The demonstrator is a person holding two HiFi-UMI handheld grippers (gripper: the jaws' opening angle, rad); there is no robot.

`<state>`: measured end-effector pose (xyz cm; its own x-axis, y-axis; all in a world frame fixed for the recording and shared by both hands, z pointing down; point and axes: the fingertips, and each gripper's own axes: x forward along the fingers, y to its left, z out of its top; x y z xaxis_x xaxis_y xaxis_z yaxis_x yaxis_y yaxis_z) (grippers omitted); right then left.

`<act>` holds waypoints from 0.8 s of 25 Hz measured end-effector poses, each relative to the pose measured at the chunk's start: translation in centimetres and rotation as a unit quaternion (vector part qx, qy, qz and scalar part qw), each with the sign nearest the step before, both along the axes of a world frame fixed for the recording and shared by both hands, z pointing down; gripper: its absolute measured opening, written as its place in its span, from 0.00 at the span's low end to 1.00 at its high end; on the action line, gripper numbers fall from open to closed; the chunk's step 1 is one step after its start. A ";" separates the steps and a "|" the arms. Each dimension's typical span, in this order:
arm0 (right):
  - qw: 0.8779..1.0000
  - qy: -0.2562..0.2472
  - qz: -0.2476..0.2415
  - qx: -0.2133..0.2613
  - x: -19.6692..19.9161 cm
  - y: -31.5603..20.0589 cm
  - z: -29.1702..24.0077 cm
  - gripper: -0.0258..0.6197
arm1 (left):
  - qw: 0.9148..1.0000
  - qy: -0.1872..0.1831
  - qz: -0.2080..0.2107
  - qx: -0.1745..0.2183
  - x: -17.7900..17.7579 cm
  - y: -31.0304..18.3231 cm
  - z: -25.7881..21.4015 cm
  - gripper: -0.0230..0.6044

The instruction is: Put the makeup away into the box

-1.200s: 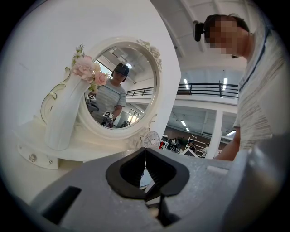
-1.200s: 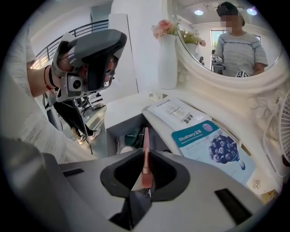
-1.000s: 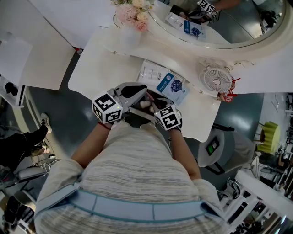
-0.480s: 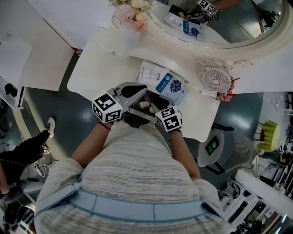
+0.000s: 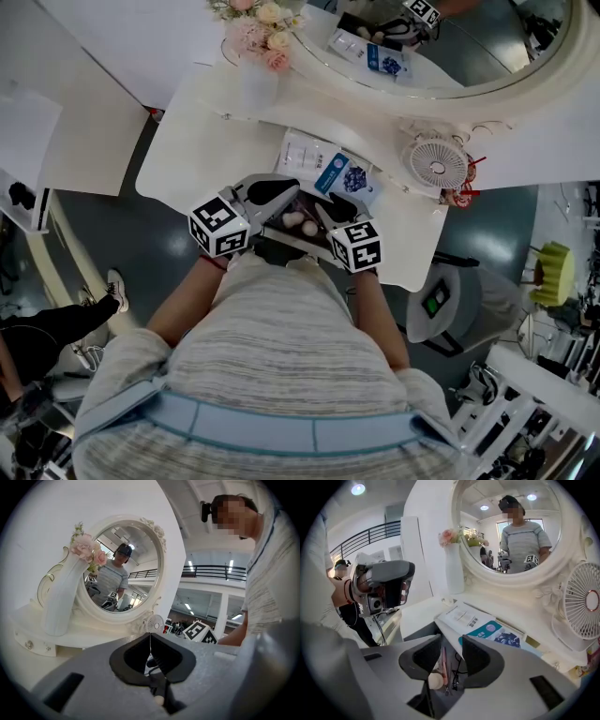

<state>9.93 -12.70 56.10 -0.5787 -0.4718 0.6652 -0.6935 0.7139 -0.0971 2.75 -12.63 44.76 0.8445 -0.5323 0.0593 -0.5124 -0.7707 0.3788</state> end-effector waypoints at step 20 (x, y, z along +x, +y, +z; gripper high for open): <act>0.977 -0.075 0.200 -0.006 10.8 -3.8 -0.2 0.23 | 0.999 -0.019 0.032 -0.002 2.7 0.1 0.1 0.06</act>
<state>20.73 -16.46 55.90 -0.4406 -0.6730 0.5940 -0.8942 0.3872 -0.2246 5.43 -12.52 44.85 0.8738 -0.4772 0.0936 -0.4761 -0.8004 0.3642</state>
